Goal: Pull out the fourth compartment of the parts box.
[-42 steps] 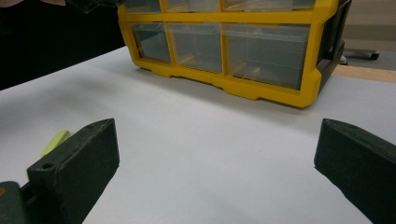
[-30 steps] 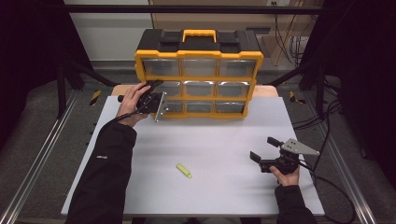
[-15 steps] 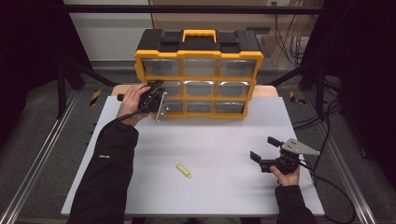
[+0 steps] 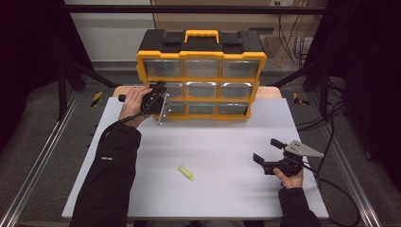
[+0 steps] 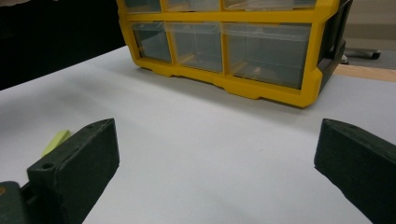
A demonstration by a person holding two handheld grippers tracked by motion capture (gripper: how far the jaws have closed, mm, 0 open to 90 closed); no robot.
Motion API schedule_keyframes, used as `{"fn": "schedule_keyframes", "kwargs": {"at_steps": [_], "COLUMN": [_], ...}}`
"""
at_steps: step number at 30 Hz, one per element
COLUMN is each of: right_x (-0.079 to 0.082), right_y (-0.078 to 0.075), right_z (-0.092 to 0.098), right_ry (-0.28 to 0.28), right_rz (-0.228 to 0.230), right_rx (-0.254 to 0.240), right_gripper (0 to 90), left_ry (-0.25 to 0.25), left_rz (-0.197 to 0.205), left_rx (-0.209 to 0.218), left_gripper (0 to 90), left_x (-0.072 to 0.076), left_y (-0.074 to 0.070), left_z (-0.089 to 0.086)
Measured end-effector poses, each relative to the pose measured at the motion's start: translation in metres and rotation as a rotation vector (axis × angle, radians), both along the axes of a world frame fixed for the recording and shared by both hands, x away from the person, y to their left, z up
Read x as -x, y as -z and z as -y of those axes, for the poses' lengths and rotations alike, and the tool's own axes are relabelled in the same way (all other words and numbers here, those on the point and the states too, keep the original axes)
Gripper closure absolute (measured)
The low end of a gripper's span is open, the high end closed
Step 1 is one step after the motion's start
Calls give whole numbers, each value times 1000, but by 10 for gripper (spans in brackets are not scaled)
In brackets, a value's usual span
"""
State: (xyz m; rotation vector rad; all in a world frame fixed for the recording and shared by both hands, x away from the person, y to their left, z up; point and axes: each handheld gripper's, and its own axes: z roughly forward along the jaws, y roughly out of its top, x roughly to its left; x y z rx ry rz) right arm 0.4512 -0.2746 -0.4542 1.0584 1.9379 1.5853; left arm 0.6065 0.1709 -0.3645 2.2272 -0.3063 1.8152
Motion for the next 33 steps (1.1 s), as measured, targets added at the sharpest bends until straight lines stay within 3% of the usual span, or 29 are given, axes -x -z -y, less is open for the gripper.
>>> {"fn": "schedule_keyframes", "kwargs": {"at_steps": [16, 33], "right_x": [0, 1], "right_y": [-1, -1], "right_z": [0, 0], "right_ry": [-1, 0], "right_rz": [-1, 1], "right_rx": [-4, -3], "right_gripper": [6, 5], "left_ry": [-5, 1], "left_rz": [39, 43], "left_rx": [-53, -58], "left_gripper": [768, 773], "left_x": [3, 11], "left_y": [1, 1], "left_z": [2, 1]}}
